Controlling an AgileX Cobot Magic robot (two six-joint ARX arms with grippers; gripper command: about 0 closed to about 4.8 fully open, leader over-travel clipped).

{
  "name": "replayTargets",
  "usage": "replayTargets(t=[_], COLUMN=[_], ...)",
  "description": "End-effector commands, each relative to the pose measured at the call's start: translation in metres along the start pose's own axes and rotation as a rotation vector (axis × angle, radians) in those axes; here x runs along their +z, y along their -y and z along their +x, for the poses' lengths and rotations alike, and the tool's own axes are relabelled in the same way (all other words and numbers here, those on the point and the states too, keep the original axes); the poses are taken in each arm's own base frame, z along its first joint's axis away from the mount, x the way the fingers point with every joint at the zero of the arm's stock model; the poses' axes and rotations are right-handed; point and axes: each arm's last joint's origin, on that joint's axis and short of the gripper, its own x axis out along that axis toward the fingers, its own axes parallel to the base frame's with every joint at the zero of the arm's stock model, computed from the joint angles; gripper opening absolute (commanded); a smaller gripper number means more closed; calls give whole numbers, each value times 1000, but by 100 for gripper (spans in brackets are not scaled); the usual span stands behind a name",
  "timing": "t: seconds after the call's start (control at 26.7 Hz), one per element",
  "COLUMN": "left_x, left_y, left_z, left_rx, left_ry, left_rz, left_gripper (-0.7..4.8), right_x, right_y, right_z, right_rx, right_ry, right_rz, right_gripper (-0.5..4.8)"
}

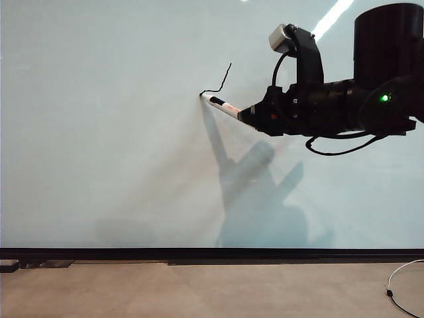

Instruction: Pick up the pen on the shelf to the right of the whiteboard and draw a triangle.

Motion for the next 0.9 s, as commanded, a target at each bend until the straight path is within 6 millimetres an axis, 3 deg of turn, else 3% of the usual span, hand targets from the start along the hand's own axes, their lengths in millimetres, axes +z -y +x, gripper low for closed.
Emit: replayTargets(t=[0.04,0.45,0.9], left_x=[2,2,2], left_y=[0,0,0], left_z=[0,0,0], left_rx=[-4,-4,-4], left_ry=[10,10,10], left_rz=[0,0,0], left_gripper=[-5,-5,-5], right_x=[-1,-17,-21], right_y=[2,-3,-5], right_z=[7,18,19], right_rx=[-23,5,18], right_ry=[7,-32,-76], right_rz=[10,49,67], right_gripper=[-4,-4,-4])
